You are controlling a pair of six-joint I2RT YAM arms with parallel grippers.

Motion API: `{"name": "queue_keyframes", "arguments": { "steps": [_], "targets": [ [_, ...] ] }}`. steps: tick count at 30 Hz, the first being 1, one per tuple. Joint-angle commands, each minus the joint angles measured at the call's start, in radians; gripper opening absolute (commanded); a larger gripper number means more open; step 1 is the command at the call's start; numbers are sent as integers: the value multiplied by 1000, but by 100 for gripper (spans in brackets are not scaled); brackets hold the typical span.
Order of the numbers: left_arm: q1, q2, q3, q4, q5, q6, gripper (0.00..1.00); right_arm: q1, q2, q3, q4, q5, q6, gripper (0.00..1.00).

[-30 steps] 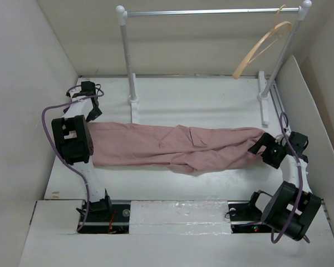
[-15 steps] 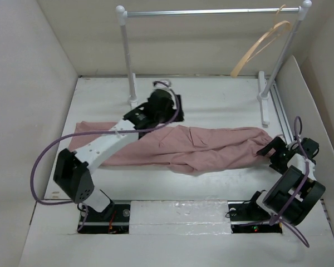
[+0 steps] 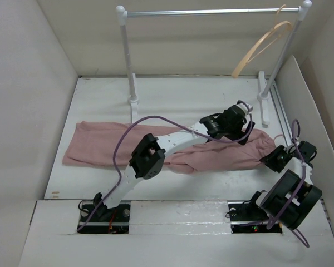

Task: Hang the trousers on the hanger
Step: Fold the trousers at the center of the board.

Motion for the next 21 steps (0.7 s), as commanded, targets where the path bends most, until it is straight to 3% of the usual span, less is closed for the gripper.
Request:
{"name": "queue_keyframes", "arguments": {
  "steps": [1,9,12,13,16,17,19,20,21],
  "targets": [
    [18,83,143,27,32,93,86,-3,4,17,-14,9,-30,27],
    [18,226,205,135,22,126,87,-3,18,57,-51,-5,-83,13],
    [18,263,208,129,-65,133,74,-3,-5,66,-81,-1,-81,9],
    [18,273,208,121,-96,130,64,-3,-14,65,-98,3,-83,9],
    [18,272,209,115,-214,96,61,-3,-49,58,-121,7,-86,24],
    [18,263,202,121,-233,87,62,-3,-54,60,-129,7,-92,44],
    [18,200,135,188,-228,73,70,-3,-66,69,-158,6,-104,70],
    [18,177,117,213,-207,70,73,-3,-68,80,-169,3,-113,92],
    [18,154,105,234,-196,58,76,-3,-70,81,-175,0,-119,99]
  ]
}}
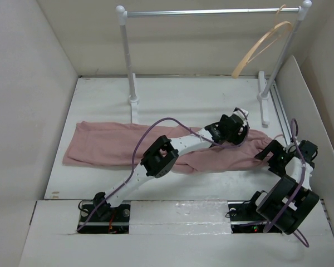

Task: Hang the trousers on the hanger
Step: Fold the trousers at the center of the board.

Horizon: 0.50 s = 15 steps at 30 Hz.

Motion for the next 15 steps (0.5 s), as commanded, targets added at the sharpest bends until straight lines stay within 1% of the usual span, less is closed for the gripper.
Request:
{"name": "queue_keyframes", "arguments": {
  "steps": [1,3,4,6,8,9,11,12,13,14,15],
  "targets": [
    [4,-162,-47,87,-29,-37,80,-3,-21,47,-34,-17,-38,100],
    [4,-202,-59,90,0,-48,82,-3,-21,29,-11,-45,-35,100],
    [4,-249,-91,97,9,-56,83,-3,-18,21,33,-66,-29,100],
    [4,-301,-137,120,23,-62,83,-3,11,9,70,-92,6,100],
    [4,-393,-224,137,26,-69,83,-3,50,-6,146,-88,53,100],
    [4,-448,-285,148,28,-71,83,-3,67,-32,212,-100,71,100],
    [4,-505,-349,153,28,-85,83,-3,115,-60,278,-125,130,100],
    [4,-539,-381,157,28,-94,82,-3,164,-75,311,-147,152,100],
    [4,-598,-458,160,31,-100,82,-3,185,-104,370,-158,175,100],
    [4,-631,-499,160,19,-120,82,-3,204,-115,400,-163,205,96],
    [4,-695,-540,157,5,-132,82,7,234,-122,454,-166,218,91]
  ]
}}
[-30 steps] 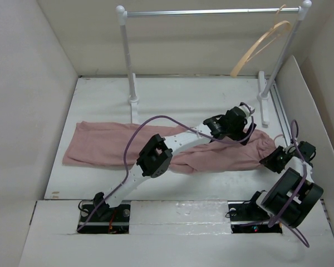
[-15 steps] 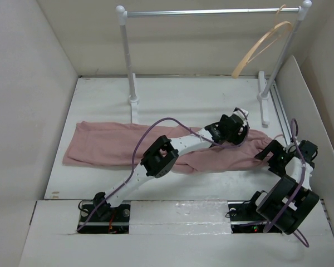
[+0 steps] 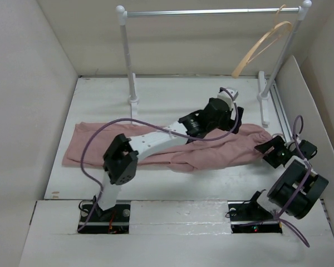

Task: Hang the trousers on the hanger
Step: Fold the trousers at the center of the board.

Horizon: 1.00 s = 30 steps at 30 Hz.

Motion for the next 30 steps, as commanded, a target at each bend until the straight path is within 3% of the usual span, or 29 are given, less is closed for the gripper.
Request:
{"name": "queue_keyframes", "arguments": {
  "steps": [1,2,4,5,7,8,9,11,17,19,23,28,30],
  "targets": [
    [11,-187,-184,38,-23,-64,82,11,95,-82,159,2,92,79],
    [11,-222,-232,36,-49,-74,82,11,103,-82,173,0,108,48],
    [32,-334,-391,21,-81,-117,81,11,90,-67,173,-6,121,5],
    [33,-371,-440,15,-104,-131,81,11,68,-58,165,-7,132,0],
    [46,-484,-596,-7,-124,-162,80,11,-1,2,100,15,139,0],
    [46,-553,-684,-35,-165,-177,79,11,-135,107,42,41,150,0],
    [46,-554,-685,-52,-165,-177,79,11,-136,108,41,55,150,0],
    [46,-638,-781,-89,-188,-220,76,40,-177,228,-127,97,97,0],
    [46,-770,-896,-244,-195,-343,72,93,-182,594,-344,83,-17,0],
    [46,-808,-898,-275,-195,-358,71,132,-168,718,-407,79,-49,0],
    [46,-866,-808,-359,-239,-381,71,255,-174,815,-476,88,-114,0],
    [59,-965,-629,-497,-345,-349,71,469,-289,719,-370,111,-30,0],
    [77,-1004,-575,-545,-408,-323,71,632,-297,727,-358,207,20,0]
  ]
}}
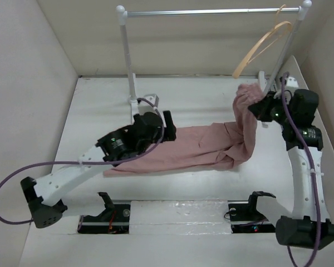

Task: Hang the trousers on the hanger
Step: Fold the trousers at the center of the board.

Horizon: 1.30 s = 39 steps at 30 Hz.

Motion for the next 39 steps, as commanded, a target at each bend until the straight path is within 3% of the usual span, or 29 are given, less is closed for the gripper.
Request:
{"name": "queue_keyframes", "arguments": {
  "steps": [1,7,8,9,10,15,19,20,21,23,24,26,27,28,30,33,35,38,39],
  "targets": [
    [61,-102,157,-105,-138,57,72,206,-39,15,54,115,78,0],
    [218,-165,315,-53,-209,230,72,755,108,96,227,401,262,0],
    [218,-163,332,-45,-241,240,72,813,148,122,241,430,279,0],
    [218,-149,387,-36,-264,269,72,966,276,218,268,509,291,0],
    [218,-149,387,-36,-264,269,72,967,277,219,269,510,291,0],
    [218,-146,427,-5,-277,279,72,1165,615,394,359,560,311,0],
    [218,-172,406,1,-329,281,72,1315,864,529,397,478,346,0],
    [218,-183,401,-2,-333,283,73,1340,909,574,399,476,352,5],
    [218,-186,390,-7,-338,280,73,1360,949,598,394,453,352,23],
    [218,-195,383,-23,-358,272,73,1400,1038,628,373,401,346,38],
    [218,-206,351,-25,-375,261,72,1412,1055,615,376,387,331,65],
    [218,-218,338,-22,-395,257,73,1412,1047,607,378,361,326,69],
    [218,-221,299,-17,-402,249,73,1412,1035,587,370,363,316,83],
    [218,-227,279,-14,-419,241,73,1412,1017,572,367,375,284,88],
    [218,-231,214,-23,-428,220,73,1391,937,511,309,376,250,92],
    [218,-224,113,-48,-406,146,73,1351,744,362,295,425,213,89],
    [218,-212,38,-39,-343,70,73,1317,632,164,324,433,213,85],
    [218,-173,-135,11,-194,-44,73,1219,429,-86,353,441,216,40],
    [218,-160,-218,25,-169,-79,73,1184,351,-142,356,433,216,9]
  ]
}}
